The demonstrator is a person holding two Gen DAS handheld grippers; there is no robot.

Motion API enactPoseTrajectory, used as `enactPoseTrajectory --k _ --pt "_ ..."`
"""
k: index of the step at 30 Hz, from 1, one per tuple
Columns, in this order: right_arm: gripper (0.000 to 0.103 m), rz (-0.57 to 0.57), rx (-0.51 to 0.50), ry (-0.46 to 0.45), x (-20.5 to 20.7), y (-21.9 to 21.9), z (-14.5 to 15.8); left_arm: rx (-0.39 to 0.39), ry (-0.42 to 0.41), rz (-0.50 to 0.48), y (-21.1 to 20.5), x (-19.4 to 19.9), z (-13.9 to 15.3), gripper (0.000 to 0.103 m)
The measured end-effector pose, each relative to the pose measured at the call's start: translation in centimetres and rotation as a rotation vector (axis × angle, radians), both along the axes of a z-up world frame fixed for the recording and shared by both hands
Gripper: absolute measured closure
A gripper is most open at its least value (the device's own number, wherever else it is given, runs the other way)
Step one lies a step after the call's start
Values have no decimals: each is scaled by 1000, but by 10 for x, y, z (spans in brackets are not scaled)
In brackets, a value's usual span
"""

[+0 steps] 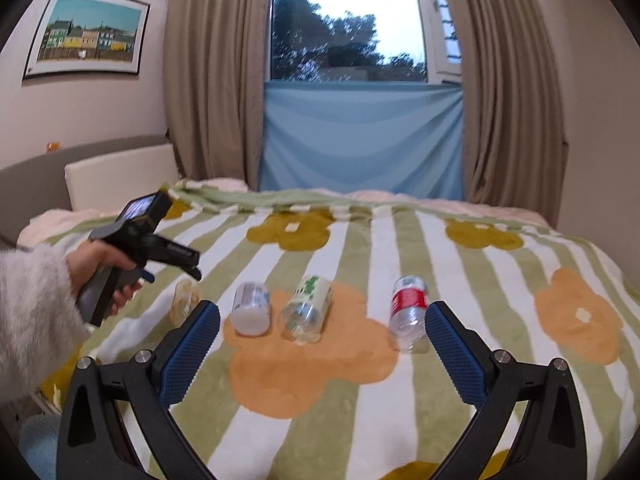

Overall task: Flip cup upside down
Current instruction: 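Lower the left gripper onto the orange-labelled cup and close on it, then lift the cup with the left gripper and rotate it upside down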

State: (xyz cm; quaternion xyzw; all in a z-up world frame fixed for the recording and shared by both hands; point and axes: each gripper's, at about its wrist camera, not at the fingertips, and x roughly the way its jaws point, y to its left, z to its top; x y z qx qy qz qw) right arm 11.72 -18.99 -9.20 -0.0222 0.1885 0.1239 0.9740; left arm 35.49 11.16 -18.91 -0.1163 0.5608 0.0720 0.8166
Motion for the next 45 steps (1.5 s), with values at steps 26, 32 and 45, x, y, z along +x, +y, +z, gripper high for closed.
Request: enactPoseTrajectory --k 26,32,45 --pt "0 41 51 74 39 14 -41 -48 94 -93 -9 18 -17 40" --pt "0 51 65 38 27 15 -34 2 27 -210 -37 -11 23 40" --pt "0 -36 75 61 -12 -27 -7 10 -75 -570 -178 -109 50 40"
